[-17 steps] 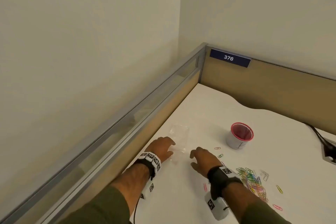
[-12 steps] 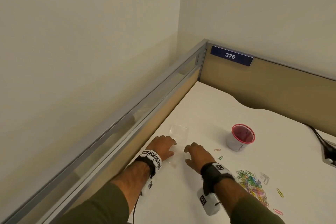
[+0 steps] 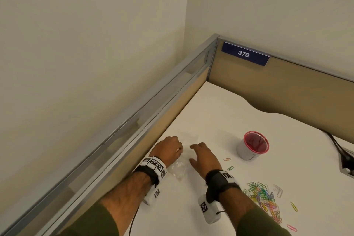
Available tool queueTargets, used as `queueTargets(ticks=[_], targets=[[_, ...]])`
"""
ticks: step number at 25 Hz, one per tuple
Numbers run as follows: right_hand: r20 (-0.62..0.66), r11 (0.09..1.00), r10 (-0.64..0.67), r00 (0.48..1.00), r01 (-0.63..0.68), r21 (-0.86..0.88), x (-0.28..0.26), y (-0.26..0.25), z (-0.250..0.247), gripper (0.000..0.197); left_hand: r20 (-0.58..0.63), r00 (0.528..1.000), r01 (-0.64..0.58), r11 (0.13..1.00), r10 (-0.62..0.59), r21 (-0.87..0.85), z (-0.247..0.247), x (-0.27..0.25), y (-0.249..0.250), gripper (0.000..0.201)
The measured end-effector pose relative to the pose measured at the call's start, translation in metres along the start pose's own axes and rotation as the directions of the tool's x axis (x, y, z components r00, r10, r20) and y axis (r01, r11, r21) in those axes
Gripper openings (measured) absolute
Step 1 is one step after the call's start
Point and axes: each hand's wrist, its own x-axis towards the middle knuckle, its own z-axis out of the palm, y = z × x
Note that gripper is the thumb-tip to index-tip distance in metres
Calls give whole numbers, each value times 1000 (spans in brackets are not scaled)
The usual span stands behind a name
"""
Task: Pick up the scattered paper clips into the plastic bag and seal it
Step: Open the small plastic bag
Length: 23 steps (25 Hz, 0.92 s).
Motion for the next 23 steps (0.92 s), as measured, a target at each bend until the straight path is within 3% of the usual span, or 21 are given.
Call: queueTargets(ticks=[2,5,8,12,17,23], targets=[[-121,993,19,993,-5,116,-5,1,-11,47,-102,994,14,980,-36,-200,-8,-3,3,20],[-250,962,64,966,6,272,-20,1,-33,32,-196,972,4,842,-131,-540,-19,-17,24,19],[-274,943,9,962,83,321,-40,-1,-46,10,-131,973,28,660,-190,-751,-20,-34,58,18],[-297,916,-25,955,141,377,-68,9,-52,14,-55,974,77,549,-220,-832,-9,-51,93,17],[-287,907,-62,956,174,384,-114,31,-50,13,-63,963,94,548,-261,-831,0,-74,128,10],[-305,909,-15,952,140,393,-154,56,-44,7,-82,977,77,682,-198,-727,10,-104,169,16]])
